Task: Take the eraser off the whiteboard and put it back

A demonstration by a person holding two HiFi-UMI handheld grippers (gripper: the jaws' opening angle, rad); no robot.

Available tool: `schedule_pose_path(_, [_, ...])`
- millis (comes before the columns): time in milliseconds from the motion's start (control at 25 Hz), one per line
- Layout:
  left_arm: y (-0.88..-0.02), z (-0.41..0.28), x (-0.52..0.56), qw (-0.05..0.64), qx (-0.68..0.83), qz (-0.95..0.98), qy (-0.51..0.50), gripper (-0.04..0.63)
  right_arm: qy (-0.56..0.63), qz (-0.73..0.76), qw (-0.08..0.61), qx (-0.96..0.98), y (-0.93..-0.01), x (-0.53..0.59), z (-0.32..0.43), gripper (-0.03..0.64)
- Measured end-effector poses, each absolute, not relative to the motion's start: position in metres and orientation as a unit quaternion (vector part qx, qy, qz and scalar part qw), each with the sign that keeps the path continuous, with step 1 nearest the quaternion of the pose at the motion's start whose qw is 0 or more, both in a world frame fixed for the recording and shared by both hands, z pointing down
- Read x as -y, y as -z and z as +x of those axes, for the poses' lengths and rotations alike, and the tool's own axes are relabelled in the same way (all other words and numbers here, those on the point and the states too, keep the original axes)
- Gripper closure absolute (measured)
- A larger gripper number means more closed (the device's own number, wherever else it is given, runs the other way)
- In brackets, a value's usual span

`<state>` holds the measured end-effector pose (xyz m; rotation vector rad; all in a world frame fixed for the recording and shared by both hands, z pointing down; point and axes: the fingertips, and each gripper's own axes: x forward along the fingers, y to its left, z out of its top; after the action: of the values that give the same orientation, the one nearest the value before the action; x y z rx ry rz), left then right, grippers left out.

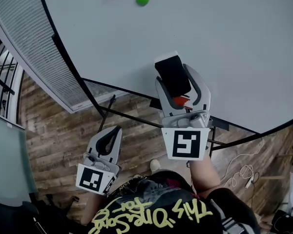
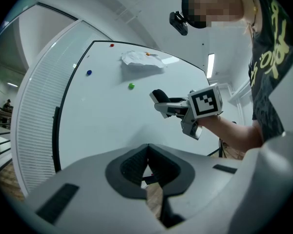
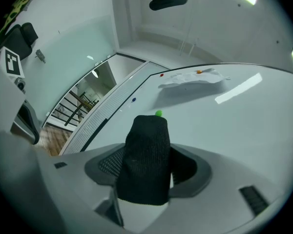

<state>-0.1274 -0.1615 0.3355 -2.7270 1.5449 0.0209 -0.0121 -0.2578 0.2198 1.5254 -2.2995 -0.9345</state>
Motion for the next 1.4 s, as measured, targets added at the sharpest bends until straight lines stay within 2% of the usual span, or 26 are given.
schedule_pose_path(1400, [-0.335,-0.110,0.186,-0.002,-0.510,-0.860,-0.023,0.588,0.369,0.609,0.125,0.691,-0.151,0.309,0.059,0.351])
